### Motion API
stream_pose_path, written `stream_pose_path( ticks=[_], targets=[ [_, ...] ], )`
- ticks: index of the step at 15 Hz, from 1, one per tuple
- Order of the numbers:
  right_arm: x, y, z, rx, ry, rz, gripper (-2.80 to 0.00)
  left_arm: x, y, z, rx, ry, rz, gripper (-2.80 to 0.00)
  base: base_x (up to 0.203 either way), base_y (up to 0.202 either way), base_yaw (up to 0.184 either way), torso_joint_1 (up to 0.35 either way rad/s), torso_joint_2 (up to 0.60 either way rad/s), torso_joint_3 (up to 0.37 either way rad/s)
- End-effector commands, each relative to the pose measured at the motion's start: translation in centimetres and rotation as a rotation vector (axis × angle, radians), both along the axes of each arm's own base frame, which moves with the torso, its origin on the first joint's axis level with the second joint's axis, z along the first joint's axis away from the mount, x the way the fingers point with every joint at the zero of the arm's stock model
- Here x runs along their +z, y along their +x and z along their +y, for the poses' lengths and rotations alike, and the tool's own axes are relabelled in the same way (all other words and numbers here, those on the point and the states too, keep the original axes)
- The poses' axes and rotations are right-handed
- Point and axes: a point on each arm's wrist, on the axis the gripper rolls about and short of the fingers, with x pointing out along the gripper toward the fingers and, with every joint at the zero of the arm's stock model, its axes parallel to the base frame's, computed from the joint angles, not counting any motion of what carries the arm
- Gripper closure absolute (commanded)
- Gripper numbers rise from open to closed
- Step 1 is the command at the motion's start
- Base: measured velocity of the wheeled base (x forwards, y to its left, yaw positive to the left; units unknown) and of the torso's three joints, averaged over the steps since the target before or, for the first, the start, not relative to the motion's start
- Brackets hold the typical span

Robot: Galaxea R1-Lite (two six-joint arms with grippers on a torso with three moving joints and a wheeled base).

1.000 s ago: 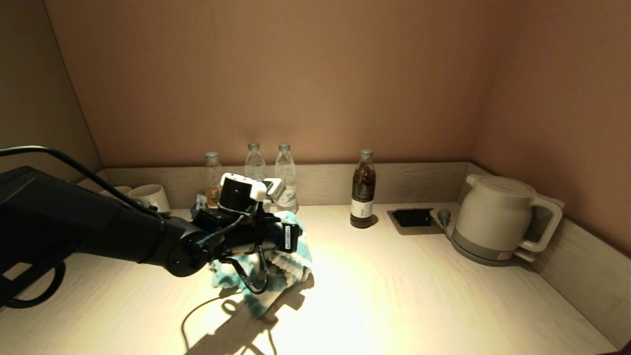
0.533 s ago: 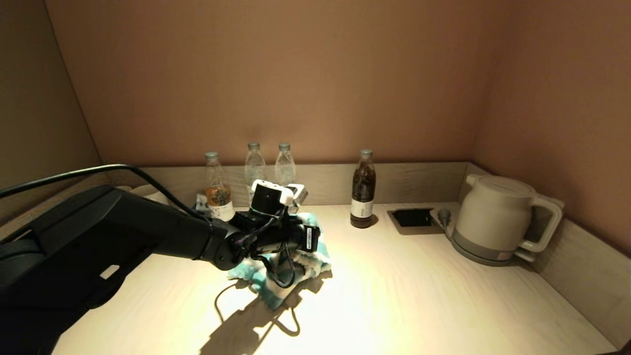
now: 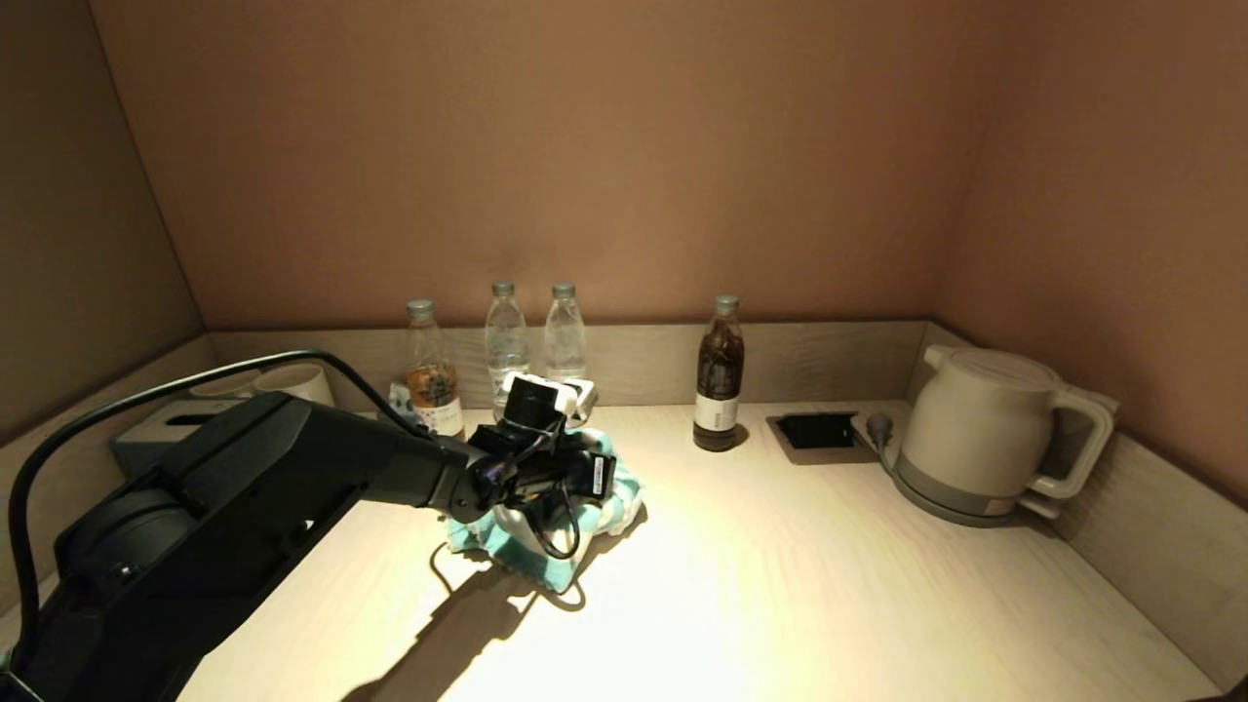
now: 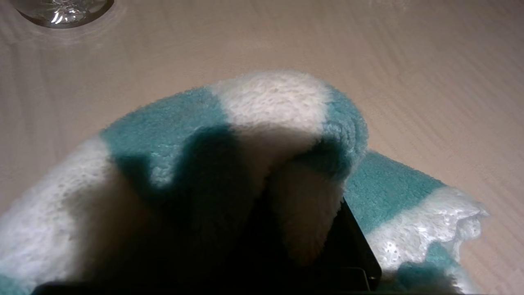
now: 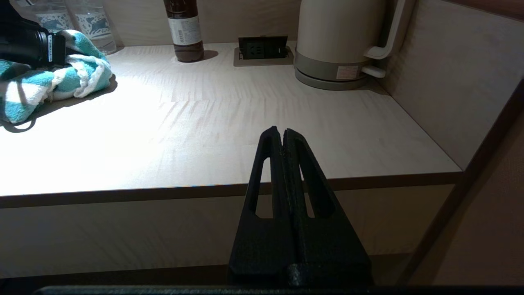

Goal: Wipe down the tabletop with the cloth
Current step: Sweep the stains on the table

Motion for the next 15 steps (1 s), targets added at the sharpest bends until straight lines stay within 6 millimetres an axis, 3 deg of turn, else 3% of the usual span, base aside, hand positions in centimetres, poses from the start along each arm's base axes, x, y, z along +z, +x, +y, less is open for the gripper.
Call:
stream_pose_path(
  ticks=[1, 7, 10, 13, 15],
  targets=[
    [0.0, 0.0, 0.0, 0.000, -0.001, 0.001, 0.00, -0.3, 1.5, 0.8, 0.048, 0.007, -0.007, 0.00, 0.000, 0.000, 0.000, 0.000, 0.00, 0.000],
    [0.0, 0.0, 0.0, 0.000, -0.001, 0.001, 0.00, -2.0, 4.0, 3.3, 0.213, 0.108, 0.011, 0.00, 0.000, 0.000, 0.000, 0.000, 0.00, 0.000],
    [0.0, 0.0, 0.0, 0.000, -0.001, 0.001, 0.00, -1.9, 4.1, 4.7, 0.249, 0.125, 0.027, 0.00, 0.000, 0.000, 0.000, 0.000, 0.00, 0.000],
    [0.0, 0.0, 0.0, 0.000, -0.001, 0.001, 0.00, -2.6, 2.5, 6.9, 0.318, 0.208, 0.092, 0.00, 0.000, 0.000, 0.000, 0.000, 0.00, 0.000],
    [0.0, 0.0, 0.0, 0.000, -0.001, 0.001, 0.00, -2.0, 2.1, 8.1, 0.352, 0.217, 0.097, 0.00, 0.000, 0.000, 0.000, 0.000, 0.00, 0.000]
  ],
)
